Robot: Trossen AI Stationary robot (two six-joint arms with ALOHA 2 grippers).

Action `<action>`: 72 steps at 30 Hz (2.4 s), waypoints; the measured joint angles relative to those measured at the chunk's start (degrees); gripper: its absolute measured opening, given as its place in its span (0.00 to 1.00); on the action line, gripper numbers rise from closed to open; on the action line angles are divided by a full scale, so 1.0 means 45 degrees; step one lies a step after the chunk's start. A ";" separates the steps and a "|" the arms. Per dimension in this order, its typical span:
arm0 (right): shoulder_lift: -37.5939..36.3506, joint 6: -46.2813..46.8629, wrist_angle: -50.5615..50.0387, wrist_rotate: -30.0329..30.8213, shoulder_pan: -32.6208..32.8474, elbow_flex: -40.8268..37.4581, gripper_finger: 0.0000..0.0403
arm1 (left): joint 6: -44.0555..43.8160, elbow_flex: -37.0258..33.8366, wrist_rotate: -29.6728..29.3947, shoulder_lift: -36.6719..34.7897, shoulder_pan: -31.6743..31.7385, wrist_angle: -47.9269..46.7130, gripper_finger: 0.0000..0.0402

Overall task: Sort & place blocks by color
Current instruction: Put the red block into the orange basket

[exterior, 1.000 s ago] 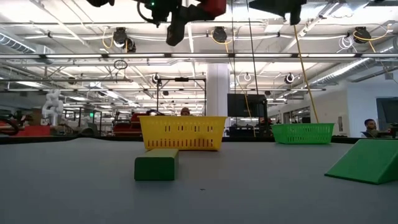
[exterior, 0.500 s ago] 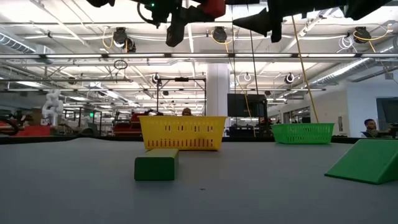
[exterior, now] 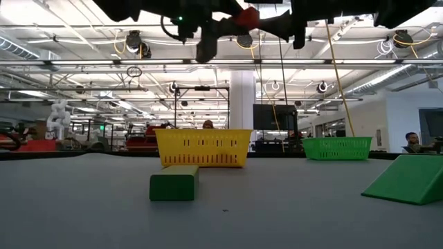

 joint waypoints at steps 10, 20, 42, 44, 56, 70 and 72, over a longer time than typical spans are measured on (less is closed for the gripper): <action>0.0038 0.0000 -0.0494 0.0049 -0.0219 0.0000 0.68 | 0.0294 0.1224 0.0368 0.0845 -0.0044 0.0348 0.33; -0.0301 0.0035 -0.0522 -0.0003 -0.0212 -0.0005 0.48 | 0.0262 0.1396 0.0499 0.0797 -0.0126 -0.0255 0.33; -0.0525 0.0448 -0.1026 0.0115 -0.0104 -0.0010 0.36 | 0.0283 0.1357 0.0878 0.0802 -0.0107 -0.0388 0.33; -0.0600 0.0825 -0.1221 0.0128 -0.0104 -0.0010 0.32 | 0.0261 0.1352 0.0892 0.0799 -0.0107 -0.0394 0.33; -0.1913 0.1401 -0.3058 0.0034 -0.0114 -0.0003 0.03 | 0.0419 0.1325 0.1864 0.0859 -0.0074 0.0035 0.68; -0.4870 0.0991 -0.6931 -0.0005 -0.0109 0.0010 0.00 | 0.1096 0.1323 0.2681 0.0855 0.0204 0.0586 0.62; -0.4976 0.0994 -0.7148 -0.0023 -0.0109 0.0010 0.00 | 0.1049 0.1328 0.2673 0.0851 0.0320 0.0614 0.61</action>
